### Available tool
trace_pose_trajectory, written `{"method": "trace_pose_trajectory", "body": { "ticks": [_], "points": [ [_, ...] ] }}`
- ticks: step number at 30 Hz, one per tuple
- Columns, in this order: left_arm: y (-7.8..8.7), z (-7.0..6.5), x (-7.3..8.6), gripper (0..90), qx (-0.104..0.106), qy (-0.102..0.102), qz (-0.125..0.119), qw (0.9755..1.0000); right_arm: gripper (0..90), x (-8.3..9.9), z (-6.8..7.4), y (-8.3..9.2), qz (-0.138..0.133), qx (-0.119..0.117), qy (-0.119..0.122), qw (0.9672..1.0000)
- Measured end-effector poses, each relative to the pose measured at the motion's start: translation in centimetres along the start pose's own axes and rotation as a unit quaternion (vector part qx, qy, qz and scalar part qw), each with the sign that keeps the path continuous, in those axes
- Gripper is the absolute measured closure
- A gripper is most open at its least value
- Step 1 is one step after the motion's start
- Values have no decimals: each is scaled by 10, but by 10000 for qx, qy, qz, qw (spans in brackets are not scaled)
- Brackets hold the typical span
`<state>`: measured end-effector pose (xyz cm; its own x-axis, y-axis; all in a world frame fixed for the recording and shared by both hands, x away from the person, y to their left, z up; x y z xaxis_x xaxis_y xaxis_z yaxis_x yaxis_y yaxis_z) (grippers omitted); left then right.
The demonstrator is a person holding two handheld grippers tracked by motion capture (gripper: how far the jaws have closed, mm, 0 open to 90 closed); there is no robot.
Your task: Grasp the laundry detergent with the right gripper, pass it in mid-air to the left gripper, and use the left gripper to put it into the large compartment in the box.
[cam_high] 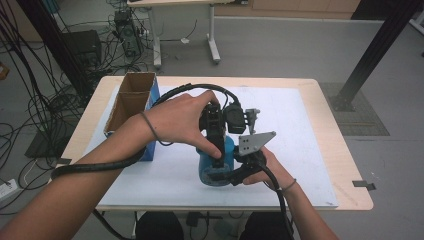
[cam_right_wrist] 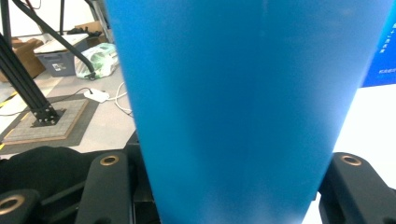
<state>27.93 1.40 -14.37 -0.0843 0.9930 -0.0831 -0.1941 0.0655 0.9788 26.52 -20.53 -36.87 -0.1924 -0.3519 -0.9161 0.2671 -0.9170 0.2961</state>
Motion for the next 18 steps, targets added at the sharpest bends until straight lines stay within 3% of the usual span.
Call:
{"method": "trace_pose_trajectory", "body": {
  "ticks": [18],
  "points": [
    [1, 1, 2, 76, 0, 22, -22, 10000, 418, -1, 0, 0, 4, 18, -1, 10000]
  ]
}}
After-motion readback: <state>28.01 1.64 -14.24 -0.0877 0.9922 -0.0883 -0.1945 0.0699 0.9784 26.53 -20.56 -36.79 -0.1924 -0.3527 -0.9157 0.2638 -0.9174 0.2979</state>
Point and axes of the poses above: each handheld gripper's, and its own axes: y roughly backward along the jaws, x roughly out of its underside, z roughly to its left, the point moved 5 cm from there along -y, roughly forward along the jaws, and after that the axes turned 14 degrees about -x, right-handed, at the moved point
